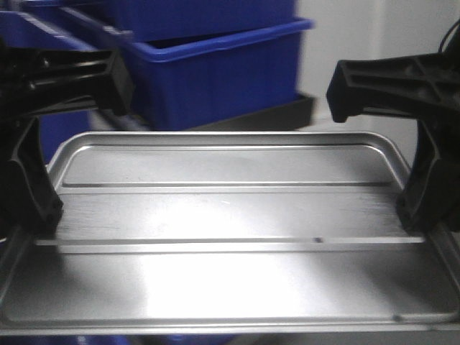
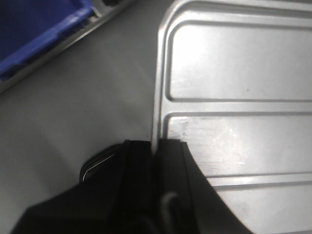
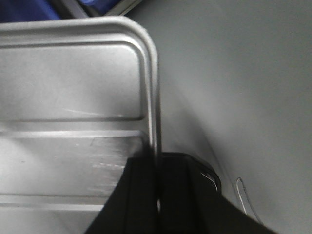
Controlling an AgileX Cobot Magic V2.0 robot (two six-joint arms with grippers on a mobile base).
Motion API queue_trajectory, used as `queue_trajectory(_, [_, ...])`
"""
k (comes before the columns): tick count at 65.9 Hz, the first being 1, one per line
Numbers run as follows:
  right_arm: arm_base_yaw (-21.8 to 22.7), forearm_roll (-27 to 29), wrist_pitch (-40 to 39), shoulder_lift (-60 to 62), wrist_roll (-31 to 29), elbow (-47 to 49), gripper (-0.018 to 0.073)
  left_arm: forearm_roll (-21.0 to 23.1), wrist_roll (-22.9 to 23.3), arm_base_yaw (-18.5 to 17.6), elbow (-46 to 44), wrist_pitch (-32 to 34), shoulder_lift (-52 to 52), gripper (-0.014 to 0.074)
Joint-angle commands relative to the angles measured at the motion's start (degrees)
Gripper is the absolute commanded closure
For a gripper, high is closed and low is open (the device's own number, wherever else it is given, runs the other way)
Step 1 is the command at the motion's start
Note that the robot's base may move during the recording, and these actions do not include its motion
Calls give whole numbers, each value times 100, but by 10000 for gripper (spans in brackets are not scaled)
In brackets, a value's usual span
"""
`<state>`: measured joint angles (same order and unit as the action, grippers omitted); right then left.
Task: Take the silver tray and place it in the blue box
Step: 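Carry the tray with both grippers over the blue crate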
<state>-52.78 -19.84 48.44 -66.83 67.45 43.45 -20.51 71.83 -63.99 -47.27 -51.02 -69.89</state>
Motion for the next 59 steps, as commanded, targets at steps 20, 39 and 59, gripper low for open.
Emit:
queue_trajectory(20, [1,-221,-133,120,4,141,502,-137,40,-34,-148,47,150,700])
queue_trajectory(39, [1,-221,-128,120,4,141,502,-137,40,-34,-148,47,150,700])
queue_trajectory(59, [1,-221,-128,120,4,141,502,-137,40,-34,-148,47,150,700])
